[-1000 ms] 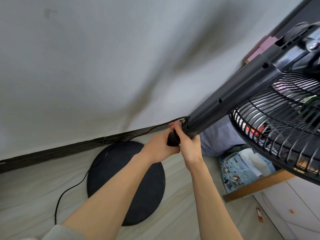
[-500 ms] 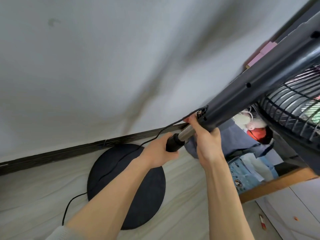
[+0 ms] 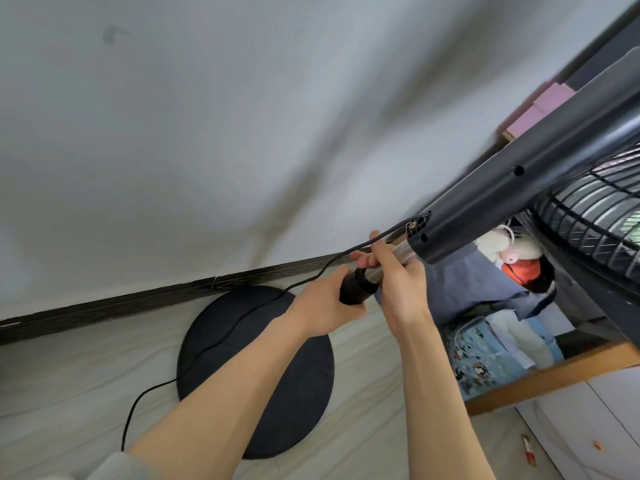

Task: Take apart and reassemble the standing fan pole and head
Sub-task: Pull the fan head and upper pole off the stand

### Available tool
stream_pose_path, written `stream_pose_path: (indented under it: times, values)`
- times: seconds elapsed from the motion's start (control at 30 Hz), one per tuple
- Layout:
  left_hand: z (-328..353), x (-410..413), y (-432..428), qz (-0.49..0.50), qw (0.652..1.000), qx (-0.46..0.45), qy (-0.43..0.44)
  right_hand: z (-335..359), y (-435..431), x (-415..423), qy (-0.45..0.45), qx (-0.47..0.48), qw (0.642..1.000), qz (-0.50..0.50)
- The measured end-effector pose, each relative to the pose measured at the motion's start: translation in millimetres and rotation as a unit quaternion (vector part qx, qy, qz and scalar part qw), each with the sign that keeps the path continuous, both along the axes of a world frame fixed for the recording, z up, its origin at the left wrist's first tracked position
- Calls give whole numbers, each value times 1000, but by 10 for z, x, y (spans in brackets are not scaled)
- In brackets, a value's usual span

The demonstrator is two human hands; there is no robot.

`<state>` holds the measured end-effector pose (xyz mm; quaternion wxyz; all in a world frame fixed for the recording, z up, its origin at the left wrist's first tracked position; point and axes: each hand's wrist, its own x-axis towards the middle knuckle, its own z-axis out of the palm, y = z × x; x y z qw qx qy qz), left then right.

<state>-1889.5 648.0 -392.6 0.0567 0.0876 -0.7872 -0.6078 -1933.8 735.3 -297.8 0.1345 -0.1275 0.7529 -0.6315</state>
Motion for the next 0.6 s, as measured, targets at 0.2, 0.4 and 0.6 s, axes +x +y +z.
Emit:
stream_pose_path:
  times: [0.2,0.4,0.6]
  values:
    - [28,21,-14,-7,1000,-2,-5,85,-205,0,26,-115,985,-125]
    - [23,23,-34,-5,1000,-13,-16,111,-281,27,36,-115,981,-152]
    - [101,49,-99,-12,999,-30,-7,441,-329,-1,51,-170,971,-158]
